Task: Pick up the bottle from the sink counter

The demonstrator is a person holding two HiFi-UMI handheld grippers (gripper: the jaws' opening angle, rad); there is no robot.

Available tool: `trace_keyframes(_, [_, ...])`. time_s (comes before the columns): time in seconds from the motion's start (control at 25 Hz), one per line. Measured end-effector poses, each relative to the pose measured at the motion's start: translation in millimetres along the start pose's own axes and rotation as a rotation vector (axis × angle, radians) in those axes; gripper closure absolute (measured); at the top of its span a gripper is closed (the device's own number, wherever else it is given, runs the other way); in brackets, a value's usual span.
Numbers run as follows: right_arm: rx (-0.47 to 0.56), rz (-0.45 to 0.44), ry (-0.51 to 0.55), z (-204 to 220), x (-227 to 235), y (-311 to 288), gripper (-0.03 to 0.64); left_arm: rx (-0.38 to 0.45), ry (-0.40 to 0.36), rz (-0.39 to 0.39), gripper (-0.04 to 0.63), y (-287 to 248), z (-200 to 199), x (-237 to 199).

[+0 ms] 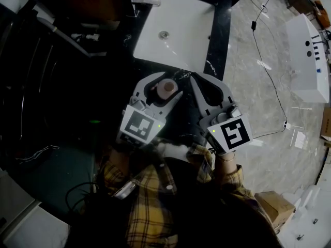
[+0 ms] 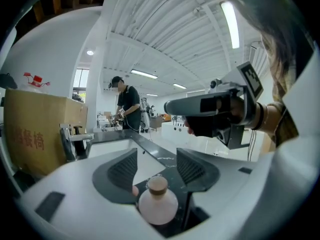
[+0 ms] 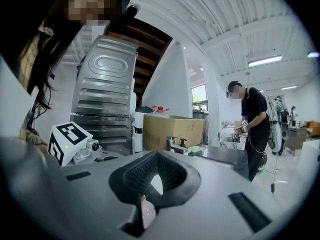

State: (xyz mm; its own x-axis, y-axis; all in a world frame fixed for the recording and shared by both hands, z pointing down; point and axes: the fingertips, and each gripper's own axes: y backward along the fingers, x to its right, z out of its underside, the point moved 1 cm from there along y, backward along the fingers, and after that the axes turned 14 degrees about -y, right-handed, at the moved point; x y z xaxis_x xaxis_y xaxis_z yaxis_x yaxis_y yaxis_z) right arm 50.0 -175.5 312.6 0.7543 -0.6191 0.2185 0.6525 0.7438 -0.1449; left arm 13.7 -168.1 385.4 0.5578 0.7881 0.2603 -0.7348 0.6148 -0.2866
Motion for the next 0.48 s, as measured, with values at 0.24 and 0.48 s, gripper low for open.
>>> trace_keyframes(0.24, [-0.003,-0.006,-0.005,3.1,2.1,0.9,0.601,-0.019,-0.006,0.007,0.374,-7.5,15.3,2.3])
trace_keyframes(0.48, [-0.003,-0.013,-0.01,2.4,4.8,-1.4,0.6,-0.034,-0.073,0.024,0.374,-18.5,27.3,5.6])
